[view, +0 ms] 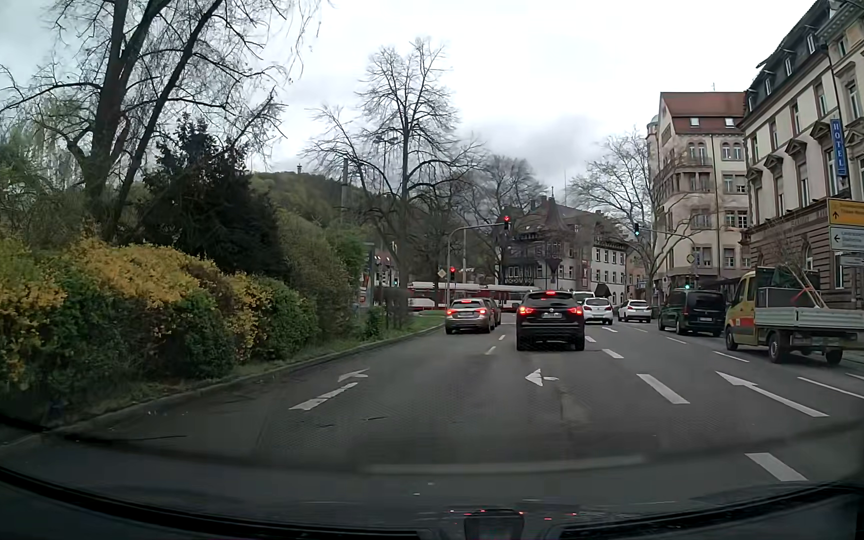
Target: Follow the waypoints while adhering to traffic rules and regulations
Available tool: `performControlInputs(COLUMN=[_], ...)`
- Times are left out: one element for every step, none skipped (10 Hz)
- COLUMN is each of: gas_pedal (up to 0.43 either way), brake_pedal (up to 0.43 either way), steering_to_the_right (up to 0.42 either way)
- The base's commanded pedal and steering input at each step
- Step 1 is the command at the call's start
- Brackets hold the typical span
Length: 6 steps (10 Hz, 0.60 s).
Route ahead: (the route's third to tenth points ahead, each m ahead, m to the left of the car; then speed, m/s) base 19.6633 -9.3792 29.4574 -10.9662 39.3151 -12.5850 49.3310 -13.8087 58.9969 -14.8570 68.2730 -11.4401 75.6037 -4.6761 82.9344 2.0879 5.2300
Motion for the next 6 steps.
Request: performControlInputs(gas_pedal=[0.039, 0.039, 0.039, 0.039, 0.028, 0.02], brake_pedal=[0.0, 0.0, 0.0, 0.0, 0.0, 0.0], steering_to_the_right=[-0.079, -0.073, -0.067, -0.061, -0.056, -0.048])
